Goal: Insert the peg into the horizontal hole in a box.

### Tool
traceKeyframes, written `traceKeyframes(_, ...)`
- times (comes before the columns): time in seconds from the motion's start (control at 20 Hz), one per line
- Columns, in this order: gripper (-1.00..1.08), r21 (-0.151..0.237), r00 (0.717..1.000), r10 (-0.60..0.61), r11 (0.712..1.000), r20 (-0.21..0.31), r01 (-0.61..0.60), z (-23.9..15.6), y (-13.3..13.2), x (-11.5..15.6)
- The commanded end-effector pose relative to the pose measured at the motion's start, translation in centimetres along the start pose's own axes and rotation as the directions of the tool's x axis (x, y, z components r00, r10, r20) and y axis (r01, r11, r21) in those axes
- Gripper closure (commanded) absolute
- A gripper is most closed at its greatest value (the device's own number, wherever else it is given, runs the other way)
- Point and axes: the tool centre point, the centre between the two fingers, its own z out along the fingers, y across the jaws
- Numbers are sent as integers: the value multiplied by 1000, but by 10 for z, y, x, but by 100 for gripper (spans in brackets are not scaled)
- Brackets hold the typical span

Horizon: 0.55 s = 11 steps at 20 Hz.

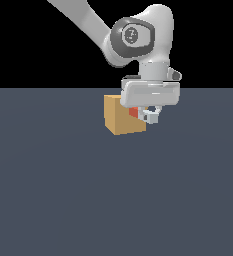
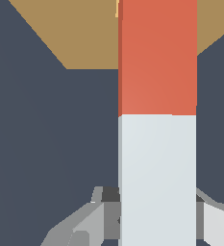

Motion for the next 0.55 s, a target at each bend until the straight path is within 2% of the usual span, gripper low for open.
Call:
traceKeyframes(0.0, 108, -3, 1000, -3, 1000, 0, 3, -2, 1, 18)
traceKeyframes(0.25, 108, -3, 1000, -3, 1000, 0, 3, -2, 0, 54)
traceKeyframes(0.5, 108, -3, 1000, -3, 1000, 0, 3, -2, 0, 67)
